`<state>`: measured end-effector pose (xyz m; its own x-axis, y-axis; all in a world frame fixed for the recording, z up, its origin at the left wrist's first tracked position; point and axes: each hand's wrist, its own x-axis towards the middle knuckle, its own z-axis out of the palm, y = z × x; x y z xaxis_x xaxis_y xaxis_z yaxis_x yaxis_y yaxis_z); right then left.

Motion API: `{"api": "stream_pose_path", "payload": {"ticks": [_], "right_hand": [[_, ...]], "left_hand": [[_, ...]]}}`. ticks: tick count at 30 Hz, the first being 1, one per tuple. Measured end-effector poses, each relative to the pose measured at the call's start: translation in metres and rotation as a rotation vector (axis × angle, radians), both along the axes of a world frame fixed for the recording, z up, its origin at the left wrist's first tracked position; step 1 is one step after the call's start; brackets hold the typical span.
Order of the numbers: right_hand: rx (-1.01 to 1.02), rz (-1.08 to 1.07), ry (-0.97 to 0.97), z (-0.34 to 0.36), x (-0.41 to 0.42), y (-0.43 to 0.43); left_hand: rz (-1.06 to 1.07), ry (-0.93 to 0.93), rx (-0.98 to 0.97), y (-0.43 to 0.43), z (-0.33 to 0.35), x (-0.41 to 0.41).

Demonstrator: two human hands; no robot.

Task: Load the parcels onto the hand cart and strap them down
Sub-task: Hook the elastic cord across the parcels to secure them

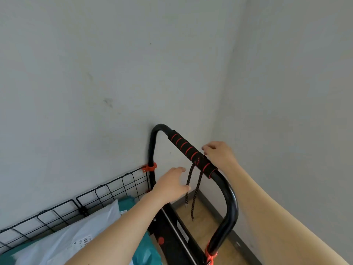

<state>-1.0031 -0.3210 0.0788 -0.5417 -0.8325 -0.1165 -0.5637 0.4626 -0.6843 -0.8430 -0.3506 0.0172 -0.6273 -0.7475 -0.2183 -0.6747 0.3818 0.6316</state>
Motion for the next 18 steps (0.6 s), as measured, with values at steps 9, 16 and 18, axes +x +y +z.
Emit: {"api": "stream_pose_path", "payload": {"ticks": [9, 16, 18], "right_hand": [[0.169, 0.014, -0.812, -0.041, -0.024, 0.004], [-0.277, -0.294, -0.469, -0.005, -0.031, 0.004], [-0.419, -0.32, -0.362, 0.017, -0.027, 0.007]], "left_hand": [[0.067, -0.006, 0.033, -0.005, -0.014, -0.022], [0.146, 0.237, -0.036, -0.001, 0.006, -0.014], [0.182, 0.329, -0.106, 0.0, 0.019, -0.009]]}}
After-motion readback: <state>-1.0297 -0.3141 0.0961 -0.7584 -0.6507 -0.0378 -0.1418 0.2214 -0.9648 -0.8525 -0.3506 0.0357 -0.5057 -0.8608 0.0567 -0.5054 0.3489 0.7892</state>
